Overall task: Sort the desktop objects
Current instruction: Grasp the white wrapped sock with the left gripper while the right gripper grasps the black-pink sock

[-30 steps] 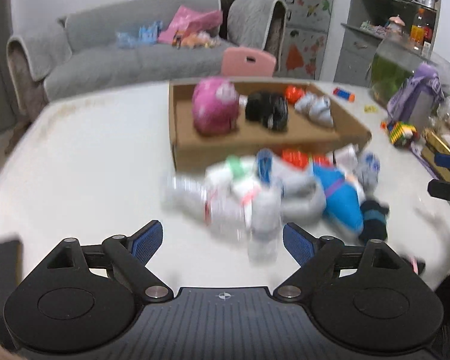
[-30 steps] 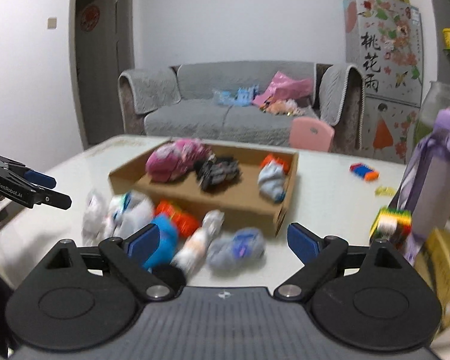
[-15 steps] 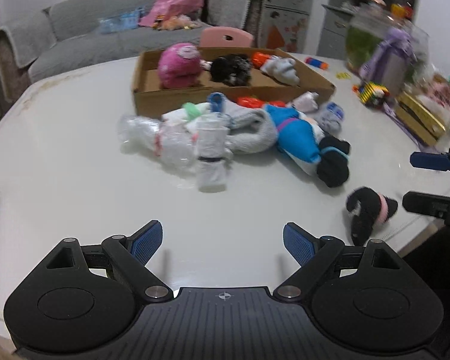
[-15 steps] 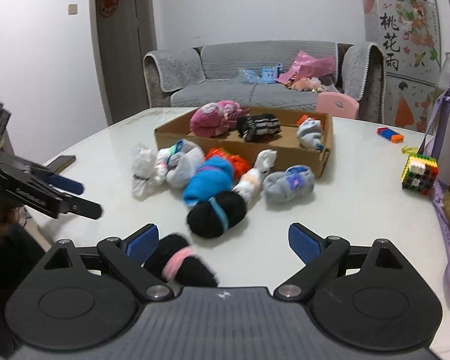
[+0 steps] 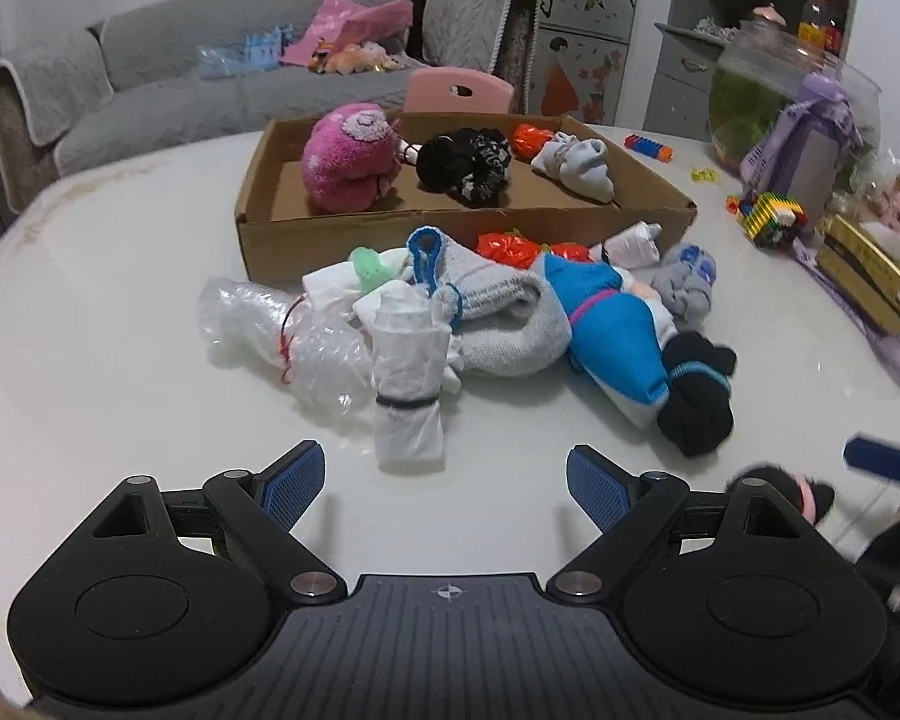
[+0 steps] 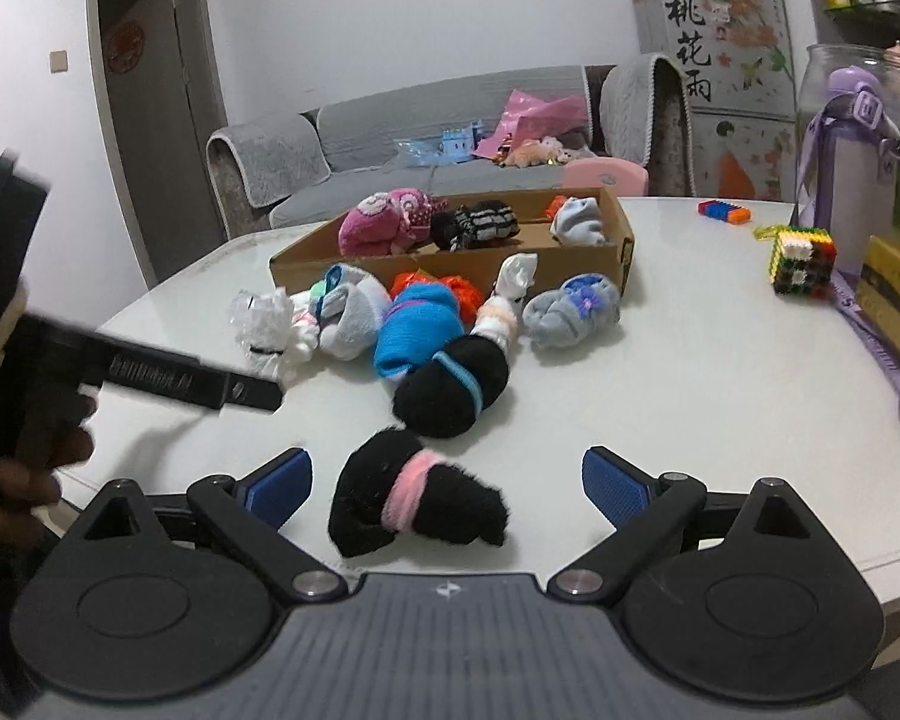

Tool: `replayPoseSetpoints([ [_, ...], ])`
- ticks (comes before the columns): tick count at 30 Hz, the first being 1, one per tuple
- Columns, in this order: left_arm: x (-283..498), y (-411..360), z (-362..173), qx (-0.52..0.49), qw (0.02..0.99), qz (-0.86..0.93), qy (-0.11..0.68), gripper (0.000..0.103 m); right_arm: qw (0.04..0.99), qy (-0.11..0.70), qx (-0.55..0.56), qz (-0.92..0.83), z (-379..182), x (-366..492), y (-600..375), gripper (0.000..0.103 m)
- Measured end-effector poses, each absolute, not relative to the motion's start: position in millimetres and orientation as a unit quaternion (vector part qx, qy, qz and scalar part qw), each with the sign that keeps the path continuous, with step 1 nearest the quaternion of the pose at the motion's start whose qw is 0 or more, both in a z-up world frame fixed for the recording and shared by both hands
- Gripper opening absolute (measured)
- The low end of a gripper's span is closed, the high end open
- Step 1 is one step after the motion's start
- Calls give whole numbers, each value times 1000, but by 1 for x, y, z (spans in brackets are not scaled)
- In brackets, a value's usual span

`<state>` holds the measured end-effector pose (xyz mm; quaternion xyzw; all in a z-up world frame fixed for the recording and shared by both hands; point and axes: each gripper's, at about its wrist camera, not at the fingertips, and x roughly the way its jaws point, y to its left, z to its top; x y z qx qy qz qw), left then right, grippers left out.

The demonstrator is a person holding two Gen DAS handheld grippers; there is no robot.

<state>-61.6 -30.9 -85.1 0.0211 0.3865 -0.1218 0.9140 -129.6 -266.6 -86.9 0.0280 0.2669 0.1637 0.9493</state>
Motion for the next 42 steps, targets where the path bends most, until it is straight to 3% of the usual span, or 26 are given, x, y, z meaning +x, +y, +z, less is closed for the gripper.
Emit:
replayPoseSetpoints([
  [12,-27,-32,-98,-2,902,-133,411,91,947,275,20,164,-94,-122,-254,94],
  [15,-25,-35,-98,-1,900,-138,413,91,945,283,15,163,-97,-120,-249,89],
  [18,-25,-38,-98,0,898,-149,413,91,942,291,9,165,-102,-120,-246,74],
  [27,-14,-46,-99,3,898,-152,412,91,946,281,-7,163,-102,-125,-244,61],
  [30,-17,-46,-98,12,901,-145,408,78,946,279,-8,163,-101,-127,-246,56],
  [34,-20,-39,-94,0,897,-157,414,52,946,279,-7,163,-100,-127,-248,53],
  [38,-24,-35,-92,-3,895,-162,417,42,947,277,-7,163,-99,-127,-247,52],
  [42,-33,-36,-85,11,902,-159,402,39,949,271,-5,165,-96,-129,-248,52],
])
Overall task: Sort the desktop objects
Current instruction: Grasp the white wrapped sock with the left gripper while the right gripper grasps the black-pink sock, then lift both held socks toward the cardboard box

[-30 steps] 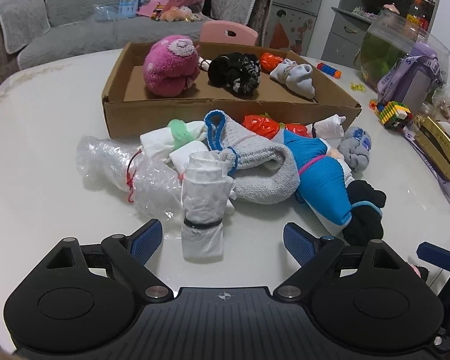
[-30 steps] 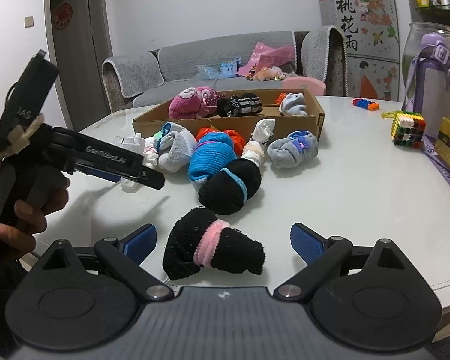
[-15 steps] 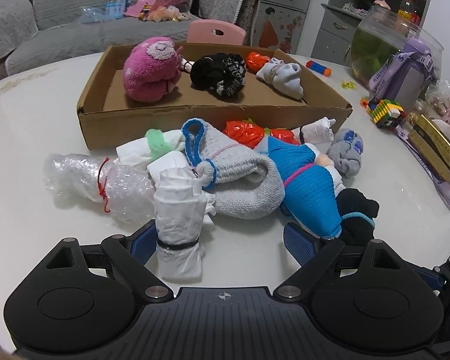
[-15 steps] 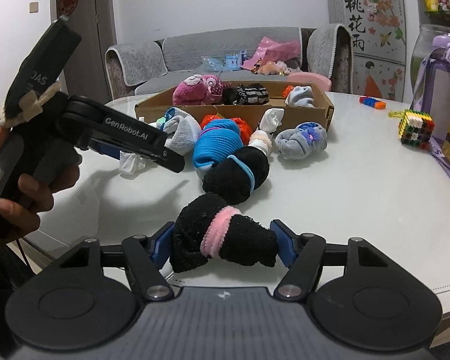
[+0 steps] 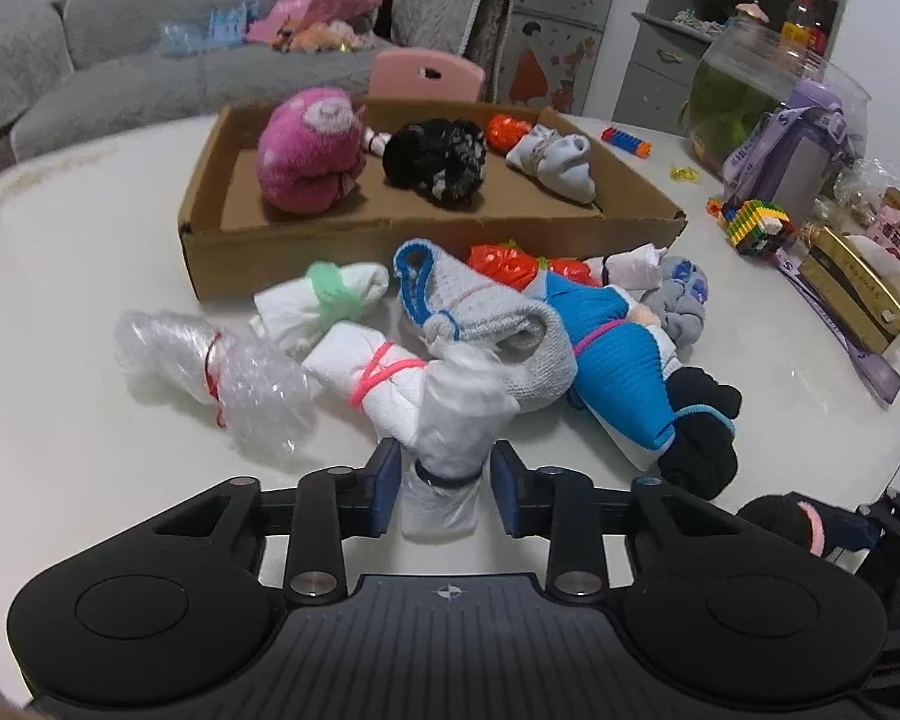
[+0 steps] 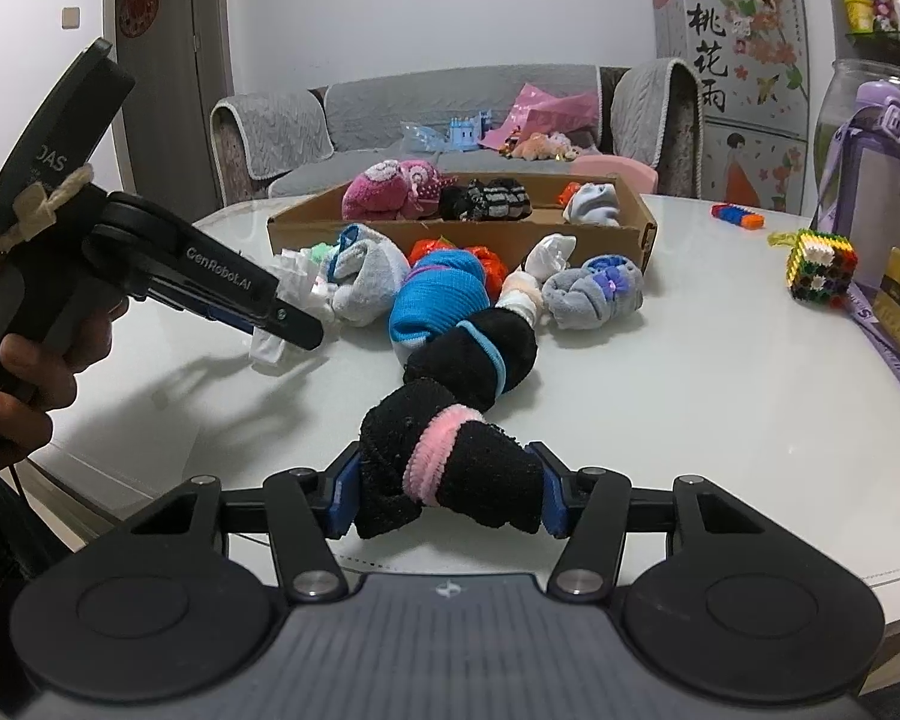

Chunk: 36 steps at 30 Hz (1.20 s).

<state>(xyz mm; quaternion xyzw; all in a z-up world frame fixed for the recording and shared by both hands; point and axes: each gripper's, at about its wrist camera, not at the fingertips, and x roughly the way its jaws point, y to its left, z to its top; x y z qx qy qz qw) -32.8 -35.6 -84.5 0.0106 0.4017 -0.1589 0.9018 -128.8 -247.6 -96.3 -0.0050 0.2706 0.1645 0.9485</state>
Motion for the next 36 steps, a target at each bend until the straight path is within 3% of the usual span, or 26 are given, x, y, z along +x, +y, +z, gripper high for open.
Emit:
replayPoseSetpoints([
  [6,-39,-35,-79,22,906,-157,394,31,949,270,-1,165,-95,-128,-250,52],
  [21,-71,-21,-28,34,924,-165,344,31,958,245,24,145,-70,-114,-286,52],
  [36,-35,-11,11,54,937,-147,313,31,964,204,41,164,-8,-53,-330,52],
])
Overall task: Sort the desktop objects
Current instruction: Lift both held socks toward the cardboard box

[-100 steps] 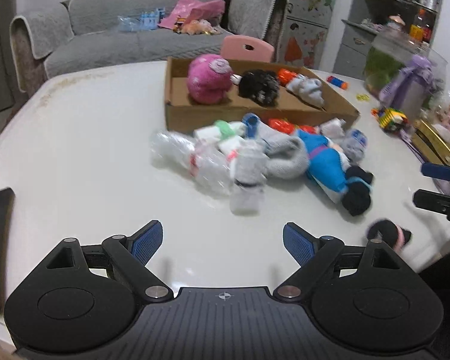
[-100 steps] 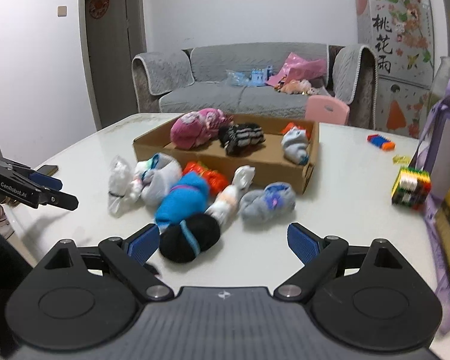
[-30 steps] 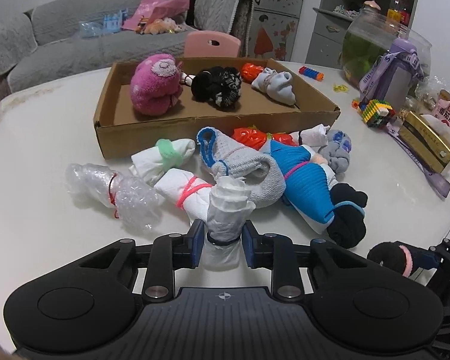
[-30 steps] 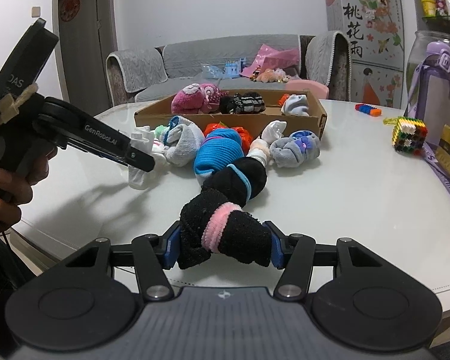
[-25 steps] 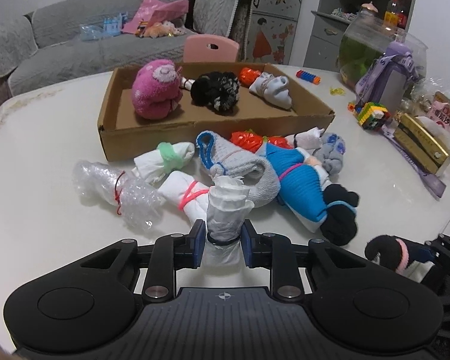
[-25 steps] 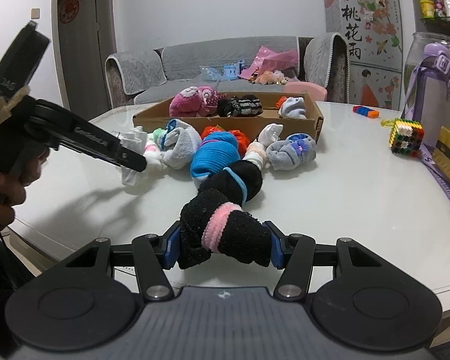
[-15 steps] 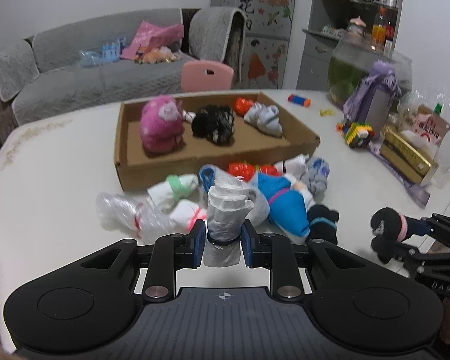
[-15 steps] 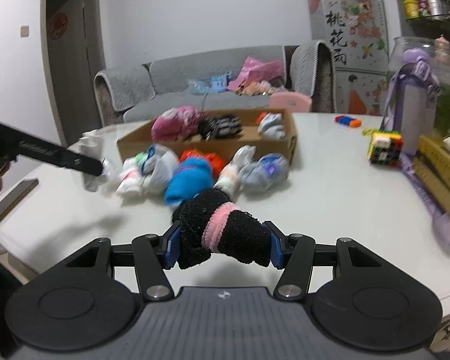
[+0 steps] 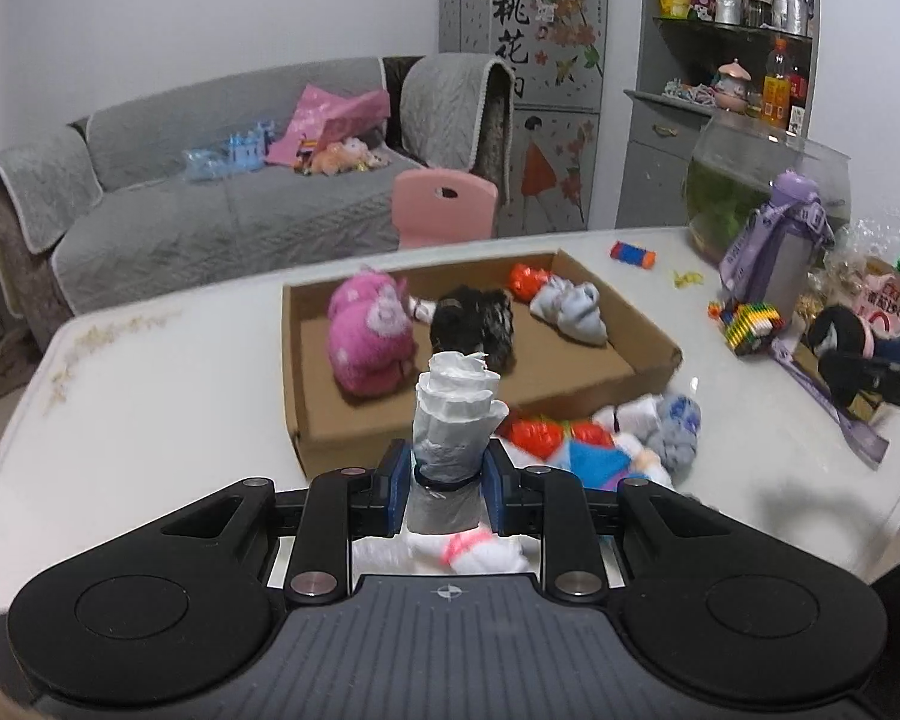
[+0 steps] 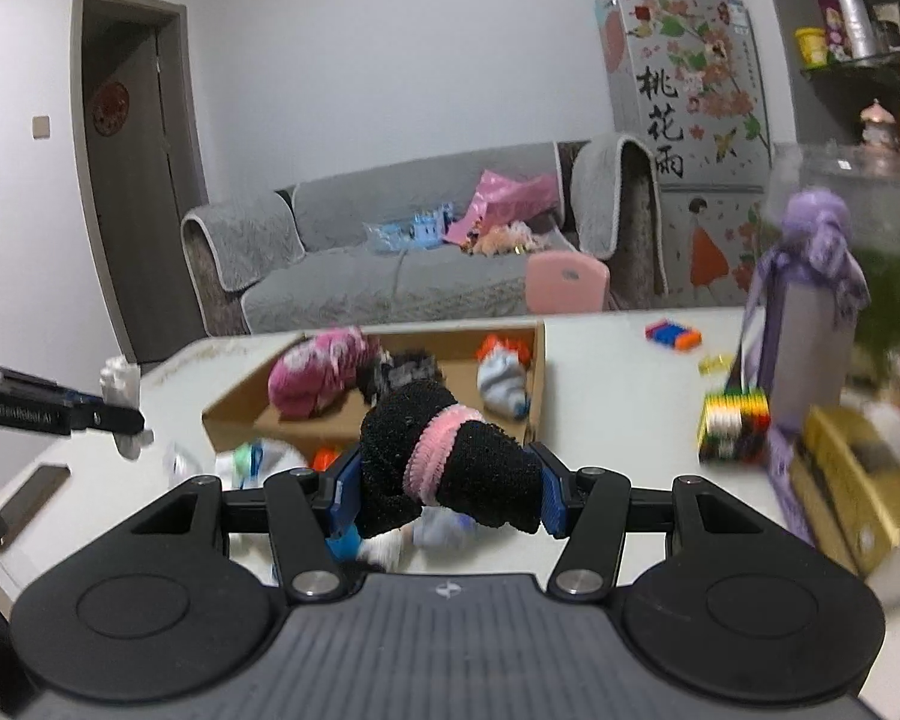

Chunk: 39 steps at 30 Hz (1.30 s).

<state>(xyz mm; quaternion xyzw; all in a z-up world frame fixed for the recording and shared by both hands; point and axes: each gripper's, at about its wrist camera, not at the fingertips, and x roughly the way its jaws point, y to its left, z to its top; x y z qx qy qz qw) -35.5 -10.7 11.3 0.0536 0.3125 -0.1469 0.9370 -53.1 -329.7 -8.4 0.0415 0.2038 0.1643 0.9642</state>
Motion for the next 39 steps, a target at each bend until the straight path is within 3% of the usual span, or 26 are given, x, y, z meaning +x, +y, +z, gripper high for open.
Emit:
replayPoseSetpoints([
  [12,30,-17,33,67,933,-170,309,32,934,201,67,289,28,27,-335,52],
  [39,126,-33,-34,65,908,-189,367,32,876,291,97,373,-16,126,-319,52],
])
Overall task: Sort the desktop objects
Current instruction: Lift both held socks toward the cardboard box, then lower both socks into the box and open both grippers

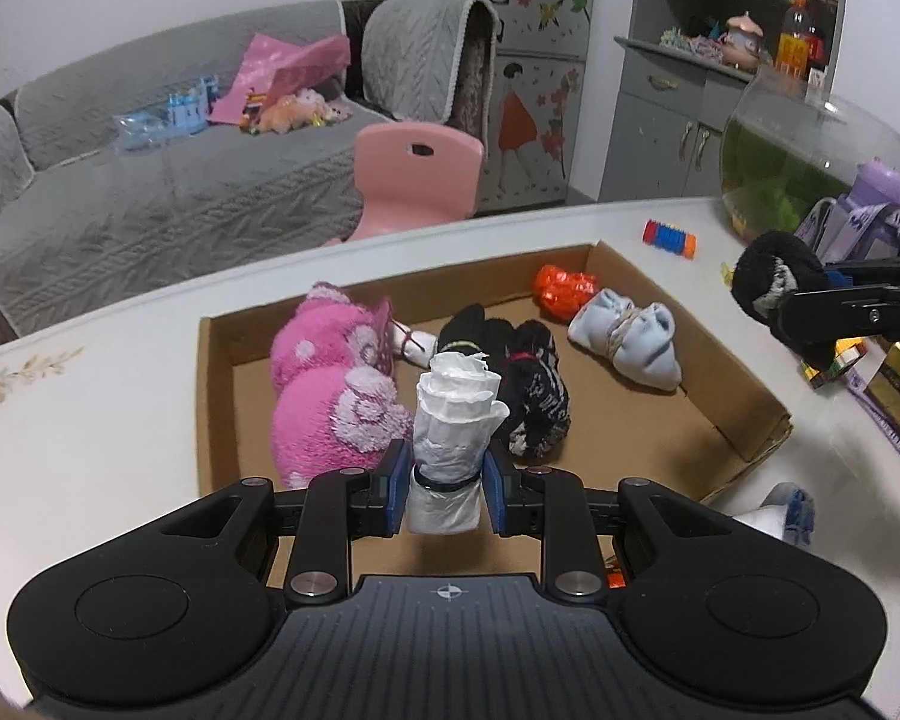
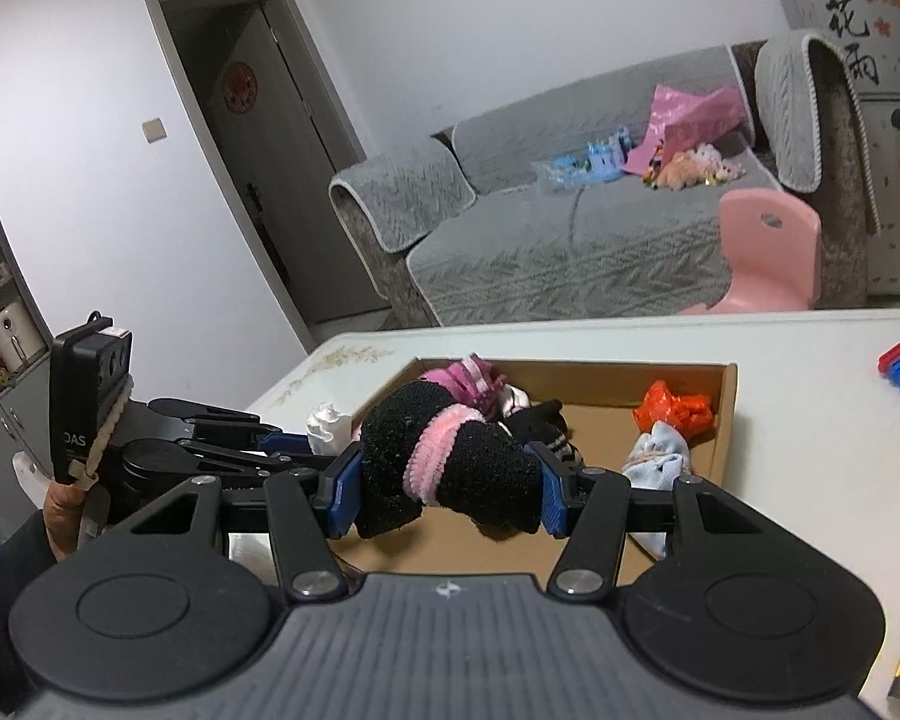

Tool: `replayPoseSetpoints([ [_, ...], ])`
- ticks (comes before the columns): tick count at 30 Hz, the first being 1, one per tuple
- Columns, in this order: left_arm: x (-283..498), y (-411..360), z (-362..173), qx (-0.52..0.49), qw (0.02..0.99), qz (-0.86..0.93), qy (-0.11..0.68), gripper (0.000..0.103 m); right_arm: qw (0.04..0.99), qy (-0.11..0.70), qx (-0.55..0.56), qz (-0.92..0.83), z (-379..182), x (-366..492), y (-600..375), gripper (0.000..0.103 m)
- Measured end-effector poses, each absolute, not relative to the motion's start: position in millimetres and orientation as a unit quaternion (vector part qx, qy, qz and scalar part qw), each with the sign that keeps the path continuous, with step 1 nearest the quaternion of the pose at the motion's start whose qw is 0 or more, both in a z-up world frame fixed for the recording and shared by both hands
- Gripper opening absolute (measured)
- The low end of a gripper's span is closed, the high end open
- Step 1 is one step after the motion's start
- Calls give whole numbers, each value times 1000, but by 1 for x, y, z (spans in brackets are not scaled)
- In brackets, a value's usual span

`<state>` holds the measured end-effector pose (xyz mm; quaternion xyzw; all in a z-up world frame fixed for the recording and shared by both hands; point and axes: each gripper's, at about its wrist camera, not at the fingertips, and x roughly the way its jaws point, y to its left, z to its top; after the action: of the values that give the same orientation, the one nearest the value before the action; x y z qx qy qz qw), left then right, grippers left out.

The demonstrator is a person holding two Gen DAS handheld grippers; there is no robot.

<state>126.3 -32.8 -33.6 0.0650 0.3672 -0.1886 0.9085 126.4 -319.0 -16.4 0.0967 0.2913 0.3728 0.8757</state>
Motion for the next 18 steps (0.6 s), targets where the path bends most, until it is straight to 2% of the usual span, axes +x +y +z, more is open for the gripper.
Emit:
replayPoseSetpoints([
  [18,153,-55,-77,90,882,-204,416,33,855,357,70,369,-53,154,-300,52],
])
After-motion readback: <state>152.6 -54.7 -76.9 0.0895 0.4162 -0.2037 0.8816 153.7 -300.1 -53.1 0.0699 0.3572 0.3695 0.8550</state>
